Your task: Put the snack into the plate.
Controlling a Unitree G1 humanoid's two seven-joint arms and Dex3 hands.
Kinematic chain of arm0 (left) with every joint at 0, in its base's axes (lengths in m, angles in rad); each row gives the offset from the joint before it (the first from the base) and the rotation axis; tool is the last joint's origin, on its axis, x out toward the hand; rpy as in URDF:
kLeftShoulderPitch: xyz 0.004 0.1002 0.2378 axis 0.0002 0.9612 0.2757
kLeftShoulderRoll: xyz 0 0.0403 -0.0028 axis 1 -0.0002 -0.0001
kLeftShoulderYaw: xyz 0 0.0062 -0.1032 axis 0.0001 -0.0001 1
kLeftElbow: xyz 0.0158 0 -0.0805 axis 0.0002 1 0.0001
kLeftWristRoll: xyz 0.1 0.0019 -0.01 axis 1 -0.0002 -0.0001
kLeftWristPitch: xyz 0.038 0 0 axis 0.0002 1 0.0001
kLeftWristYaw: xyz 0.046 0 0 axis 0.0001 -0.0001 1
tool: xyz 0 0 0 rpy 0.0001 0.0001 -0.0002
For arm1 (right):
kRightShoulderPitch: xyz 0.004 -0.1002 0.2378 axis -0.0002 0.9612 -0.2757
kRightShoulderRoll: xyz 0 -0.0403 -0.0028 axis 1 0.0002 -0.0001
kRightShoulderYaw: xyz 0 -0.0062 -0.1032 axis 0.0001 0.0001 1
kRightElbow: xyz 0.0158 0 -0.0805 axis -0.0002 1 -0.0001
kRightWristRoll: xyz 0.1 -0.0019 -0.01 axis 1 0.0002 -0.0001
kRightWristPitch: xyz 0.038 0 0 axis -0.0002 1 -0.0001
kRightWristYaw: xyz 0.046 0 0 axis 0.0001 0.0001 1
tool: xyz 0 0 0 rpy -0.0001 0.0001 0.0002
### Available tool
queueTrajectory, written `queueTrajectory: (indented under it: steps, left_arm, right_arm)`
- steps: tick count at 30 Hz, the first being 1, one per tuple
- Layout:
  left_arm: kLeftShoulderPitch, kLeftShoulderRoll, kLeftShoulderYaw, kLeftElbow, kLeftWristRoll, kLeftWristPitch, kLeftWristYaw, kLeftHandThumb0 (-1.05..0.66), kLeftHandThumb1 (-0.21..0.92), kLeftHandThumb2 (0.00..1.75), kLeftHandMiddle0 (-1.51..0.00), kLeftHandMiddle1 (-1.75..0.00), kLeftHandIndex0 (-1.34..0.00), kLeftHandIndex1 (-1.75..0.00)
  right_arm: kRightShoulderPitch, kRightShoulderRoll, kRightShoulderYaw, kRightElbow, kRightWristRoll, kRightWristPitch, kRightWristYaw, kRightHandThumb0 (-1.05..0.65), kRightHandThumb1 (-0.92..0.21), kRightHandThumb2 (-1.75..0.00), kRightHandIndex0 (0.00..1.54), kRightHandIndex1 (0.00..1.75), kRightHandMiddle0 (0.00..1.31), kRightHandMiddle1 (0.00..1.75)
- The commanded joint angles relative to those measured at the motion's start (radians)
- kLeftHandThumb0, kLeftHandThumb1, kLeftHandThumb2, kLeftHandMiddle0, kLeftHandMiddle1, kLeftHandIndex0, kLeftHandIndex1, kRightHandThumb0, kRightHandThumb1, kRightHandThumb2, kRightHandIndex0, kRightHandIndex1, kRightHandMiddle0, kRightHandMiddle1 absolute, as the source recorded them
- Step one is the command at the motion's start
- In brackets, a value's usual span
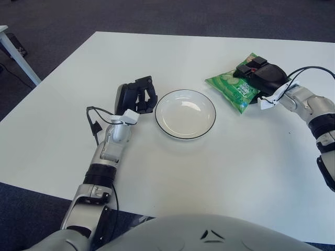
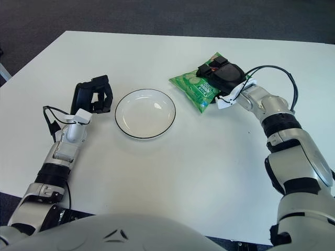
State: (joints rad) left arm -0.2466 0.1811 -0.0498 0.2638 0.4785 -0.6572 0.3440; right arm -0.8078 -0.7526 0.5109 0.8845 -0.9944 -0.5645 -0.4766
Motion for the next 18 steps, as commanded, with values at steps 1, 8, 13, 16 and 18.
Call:
queueTrajectory:
  steps: [1, 8, 13, 16, 18]
  left_arm:
    - [0.217, -0.004, -0.062, 0.157, 0.139, -0.029, 0.158, -0.50, 0.82, 0.90, -1.39, -1.75, -1.16, -1.75]
    - [0.206, 0.011, -0.083, 0.171, 0.169, -0.029, 0.205, -0.50, 0.83, 0.90, -1.39, -1.75, -1.16, -1.75]
    - [0.198, 0.023, -0.100, 0.186, 0.174, -0.030, 0.230, -0.50, 0.83, 0.90, -1.39, -1.75, -1.16, -1.75]
    - [0.192, 0.029, -0.109, 0.196, 0.183, -0.032, 0.256, -0.50, 0.83, 0.89, -1.39, -1.75, -1.17, -1.75]
    - [0.188, 0.034, -0.115, 0.202, 0.186, -0.033, 0.268, -0.50, 0.83, 0.89, -1.39, -1.75, -1.17, -1.75]
  right_arm:
    - [0.057, 0.045, 0.063, 0.104, -0.098, 0.025, -0.436, -0.02, -0.20, -1.35, 0.72, 1.42, 0.56, 1.73]
    - [0.022, 0.014, 0.103, 0.145, -0.113, -0.062, -0.525, 0.00, -0.20, -1.37, 0.79, 1.48, 0.50, 1.75]
    - [-0.003, 0.009, 0.124, 0.175, -0.106, -0.124, -0.568, 0.00, -0.22, -1.38, 0.76, 1.57, 0.46, 1.75]
    - [-0.007, 0.012, 0.110, 0.188, -0.065, -0.188, -0.556, 0.00, -0.22, -1.39, 0.74, 1.61, 0.45, 1.75]
    - [-0.008, 0.015, 0.097, 0.192, -0.042, -0.217, -0.550, 0.00, -0.22, -1.40, 0.74, 1.64, 0.45, 1.75]
